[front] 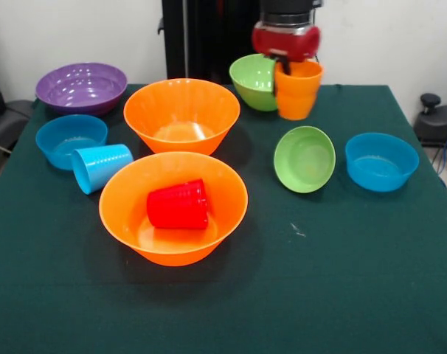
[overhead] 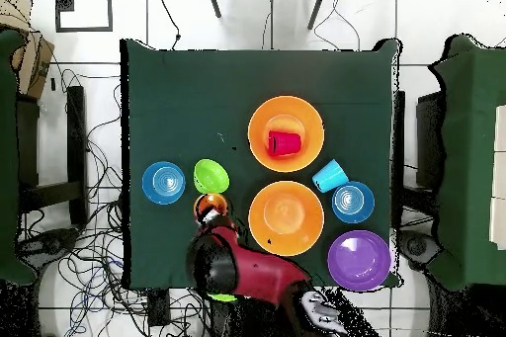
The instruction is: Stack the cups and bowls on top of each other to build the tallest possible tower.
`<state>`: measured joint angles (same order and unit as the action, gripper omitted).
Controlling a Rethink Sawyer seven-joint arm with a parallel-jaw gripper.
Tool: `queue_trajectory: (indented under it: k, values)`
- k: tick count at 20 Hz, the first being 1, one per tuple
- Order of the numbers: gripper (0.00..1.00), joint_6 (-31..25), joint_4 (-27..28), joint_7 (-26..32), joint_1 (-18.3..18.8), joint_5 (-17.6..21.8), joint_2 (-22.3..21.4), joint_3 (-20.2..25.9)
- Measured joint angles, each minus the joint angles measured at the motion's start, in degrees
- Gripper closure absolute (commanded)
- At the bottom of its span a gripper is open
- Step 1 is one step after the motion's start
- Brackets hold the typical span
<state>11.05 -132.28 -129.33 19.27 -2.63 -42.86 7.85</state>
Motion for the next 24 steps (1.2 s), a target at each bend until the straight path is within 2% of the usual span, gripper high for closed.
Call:
queue_trajectory:
  k: [2,4,8,12,18,22,24]
  values:
    - [1.0,0.0,0.02,0.0,5.5,3.0,1.32,1.34]
    - [1.0,0.0,-0.01,0.0,9.03,5.11,2.3,1.9]
    - [1.0,0.0,-0.32,0.0,12.95,8.31,3.13,2.18]
    - [1.0,-0.01,-2.01,0.0,11.62,9.63,1.95,1.46]
    - [1.0,-0.01,-6.04,0.0,9.29,10.33,-2.4,1.52]
    - [1.0,-0.01,-7.93,0.0,10.29,11.66,-4.37,1.7]
    - [1.0,0.0,-8.95,0.0,12.17,12.98,-5.47,2.06]
